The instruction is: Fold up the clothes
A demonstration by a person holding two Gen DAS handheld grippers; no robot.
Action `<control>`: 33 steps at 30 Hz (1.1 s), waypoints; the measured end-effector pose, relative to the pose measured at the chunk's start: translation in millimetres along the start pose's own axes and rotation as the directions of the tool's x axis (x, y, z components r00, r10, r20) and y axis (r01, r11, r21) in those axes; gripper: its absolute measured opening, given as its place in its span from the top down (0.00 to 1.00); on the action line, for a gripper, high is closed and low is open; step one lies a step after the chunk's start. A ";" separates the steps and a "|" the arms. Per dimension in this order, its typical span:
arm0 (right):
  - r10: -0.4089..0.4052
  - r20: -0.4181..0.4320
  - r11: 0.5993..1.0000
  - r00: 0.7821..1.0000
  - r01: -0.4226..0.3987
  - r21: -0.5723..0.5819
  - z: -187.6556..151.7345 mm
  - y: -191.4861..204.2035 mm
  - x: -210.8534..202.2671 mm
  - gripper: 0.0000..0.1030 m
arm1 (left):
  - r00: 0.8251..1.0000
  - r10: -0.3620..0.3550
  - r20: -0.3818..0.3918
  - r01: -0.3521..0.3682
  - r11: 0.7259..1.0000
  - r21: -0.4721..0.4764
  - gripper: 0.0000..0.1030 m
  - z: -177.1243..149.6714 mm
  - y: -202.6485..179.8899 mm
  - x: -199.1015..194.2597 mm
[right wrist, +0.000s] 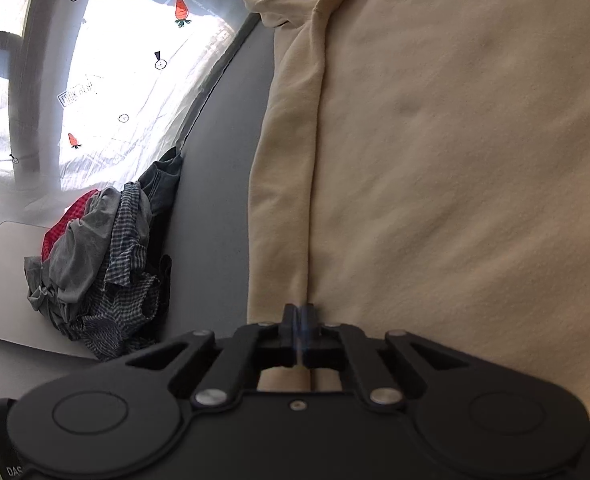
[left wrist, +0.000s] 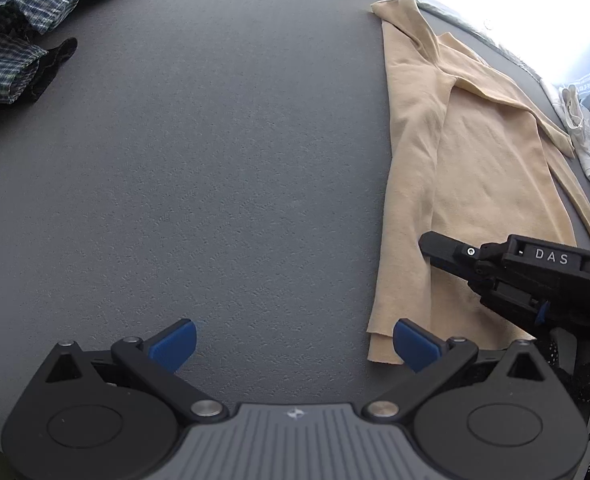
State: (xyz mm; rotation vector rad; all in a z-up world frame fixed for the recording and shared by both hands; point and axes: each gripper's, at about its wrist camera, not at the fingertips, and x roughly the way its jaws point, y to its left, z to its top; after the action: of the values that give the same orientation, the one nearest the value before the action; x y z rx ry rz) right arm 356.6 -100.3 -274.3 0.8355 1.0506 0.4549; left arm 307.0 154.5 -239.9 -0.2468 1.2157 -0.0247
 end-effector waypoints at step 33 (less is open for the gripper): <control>-0.169 0.111 0.937 0.979 0.195 -0.289 31.2 20.3 -82.6 0.99 | 0.993 0.104 -0.056 -0.093 0.980 0.175 0.00 1.9 -79.0 40.8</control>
State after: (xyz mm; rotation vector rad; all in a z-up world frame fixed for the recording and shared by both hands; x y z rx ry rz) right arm 348.6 -156.4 -203.6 0.4790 0.9415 0.4046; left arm 332.1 71.8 -261.1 -0.0344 1.2815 -0.0524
